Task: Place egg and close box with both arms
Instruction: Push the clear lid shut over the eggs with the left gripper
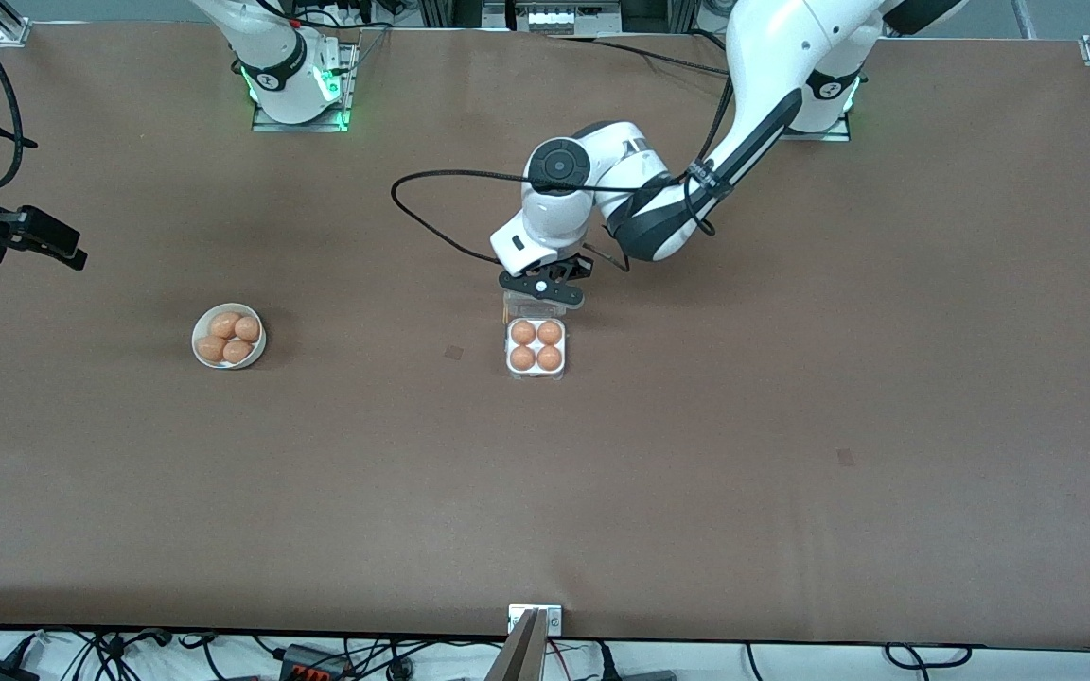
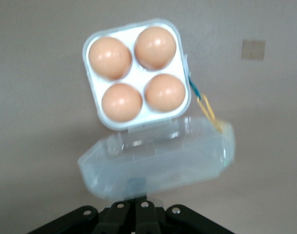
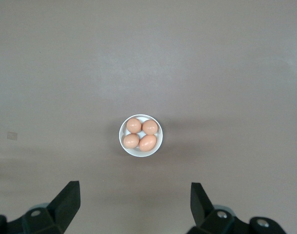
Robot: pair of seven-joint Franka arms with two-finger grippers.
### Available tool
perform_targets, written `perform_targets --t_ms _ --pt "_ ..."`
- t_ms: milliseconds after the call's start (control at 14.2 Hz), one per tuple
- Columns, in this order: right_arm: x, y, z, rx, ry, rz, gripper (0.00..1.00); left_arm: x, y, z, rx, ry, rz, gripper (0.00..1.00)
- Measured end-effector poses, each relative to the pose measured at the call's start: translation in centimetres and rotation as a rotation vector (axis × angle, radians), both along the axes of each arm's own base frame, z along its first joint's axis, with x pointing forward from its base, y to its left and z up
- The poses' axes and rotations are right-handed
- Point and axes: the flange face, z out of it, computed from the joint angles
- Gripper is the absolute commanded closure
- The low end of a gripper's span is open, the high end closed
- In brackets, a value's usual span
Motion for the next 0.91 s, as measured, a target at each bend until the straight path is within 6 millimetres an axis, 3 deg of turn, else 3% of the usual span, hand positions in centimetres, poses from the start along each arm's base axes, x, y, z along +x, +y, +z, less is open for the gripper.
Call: perform_targets --t_ms 141,422,562,773,914 --pt "0.0 0.1 0.1 0.0 -0.002 0.002 0.0 1.4 0.2 0.1 -0.028 -0.057 0.007 0.99" --pt "0.0 0.2 0.1 0.0 -0.002 0.004 0.0 5.2 1.2 2.8 -0.068 -0.14 0.047 0.99" --pt "0.0 0.2 0.1 0.0 -0.002 0.004 0.0 5.7 2.2 3.9 -0.015 -0.129 0.057 0.99" --pt "0.0 0.2 0.1 0.0 -0.002 0.004 0.0 5.5 4.3 8.1 0.122 -0.11 0.048 0.99" --pt "0.0 0.2 0.1 0.0 -0.002 0.004 0.0 5.7 7.0 10.9 0.223 -0.084 -0.012 0.99"
